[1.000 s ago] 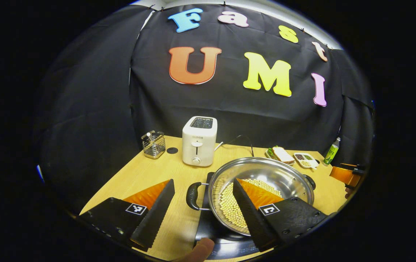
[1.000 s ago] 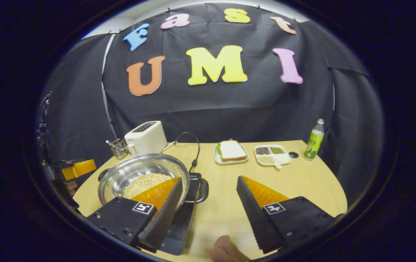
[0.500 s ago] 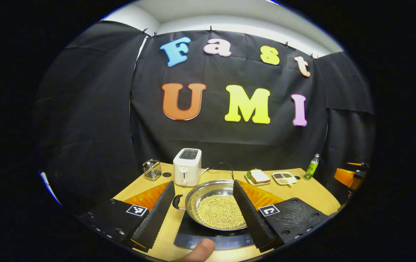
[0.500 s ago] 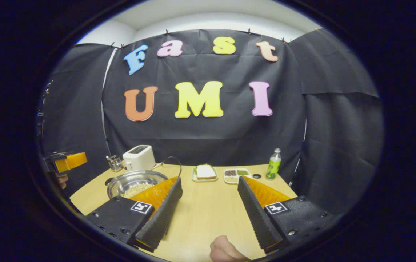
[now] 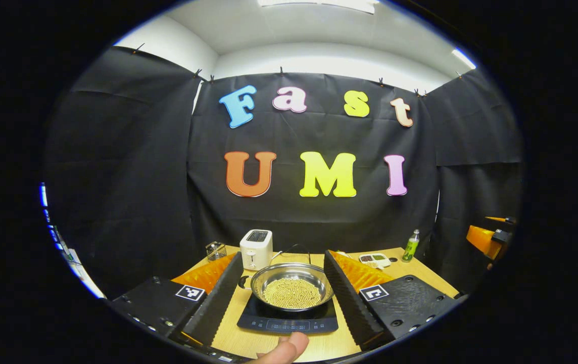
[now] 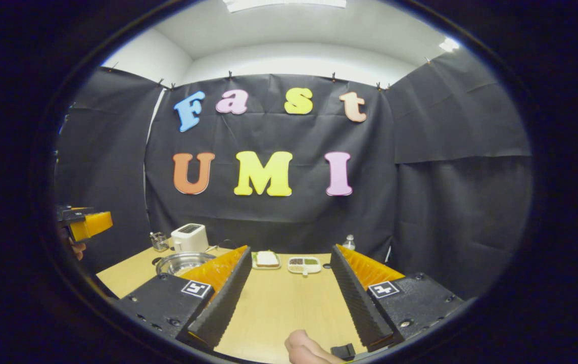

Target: First push the handle of the pot to place it horizontally, then grasp the pot with both hands and set it on the induction cooktop.

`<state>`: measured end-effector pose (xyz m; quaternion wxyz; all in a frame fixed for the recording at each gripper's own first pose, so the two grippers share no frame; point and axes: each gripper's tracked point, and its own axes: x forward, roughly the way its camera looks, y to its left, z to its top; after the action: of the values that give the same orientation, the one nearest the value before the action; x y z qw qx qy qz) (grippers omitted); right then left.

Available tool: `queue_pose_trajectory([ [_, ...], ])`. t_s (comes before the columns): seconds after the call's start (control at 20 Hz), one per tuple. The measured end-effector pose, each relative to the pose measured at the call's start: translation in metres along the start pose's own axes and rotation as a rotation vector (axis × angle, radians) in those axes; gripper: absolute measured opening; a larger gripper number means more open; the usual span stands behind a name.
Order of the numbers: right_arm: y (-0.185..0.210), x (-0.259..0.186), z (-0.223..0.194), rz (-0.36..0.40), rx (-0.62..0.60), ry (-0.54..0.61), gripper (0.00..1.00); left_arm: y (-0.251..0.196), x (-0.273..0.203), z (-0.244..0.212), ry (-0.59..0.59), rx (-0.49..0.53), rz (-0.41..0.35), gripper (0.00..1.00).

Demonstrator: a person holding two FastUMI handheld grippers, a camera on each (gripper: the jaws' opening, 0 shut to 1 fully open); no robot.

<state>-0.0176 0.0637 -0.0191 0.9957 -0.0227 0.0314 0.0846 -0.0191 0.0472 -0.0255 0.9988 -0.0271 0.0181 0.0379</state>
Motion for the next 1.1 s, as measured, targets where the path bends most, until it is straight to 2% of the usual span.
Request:
queue_pose_trajectory([
  [0.25, -0.027, -0.023, -0.003, -0.047, 0.016, -0.045, 0.97, -0.006, -0.032, -0.023, -0.004, -0.026, -0.011, 0.95],
  [0.4, -0.039, -0.023, -0.018, -0.069, 0.053, -0.018, 0.98, -0.006, -0.036, -0.029, 0.01, 0.006, -0.012, 0.95],
  [0.8, -0.047, -0.028, -0.019, -0.083, 0.073, -0.036, 0.97, -0.006, -0.039, -0.028, -0.009, 0.002, -0.013, 0.95],
  [1.1, -0.043, -0.03, -0.024, -0.058, 0.101, -0.055, 0.97, 0.0, -0.043, -0.033, -0.004, -0.006, -0.002, 0.95],
])
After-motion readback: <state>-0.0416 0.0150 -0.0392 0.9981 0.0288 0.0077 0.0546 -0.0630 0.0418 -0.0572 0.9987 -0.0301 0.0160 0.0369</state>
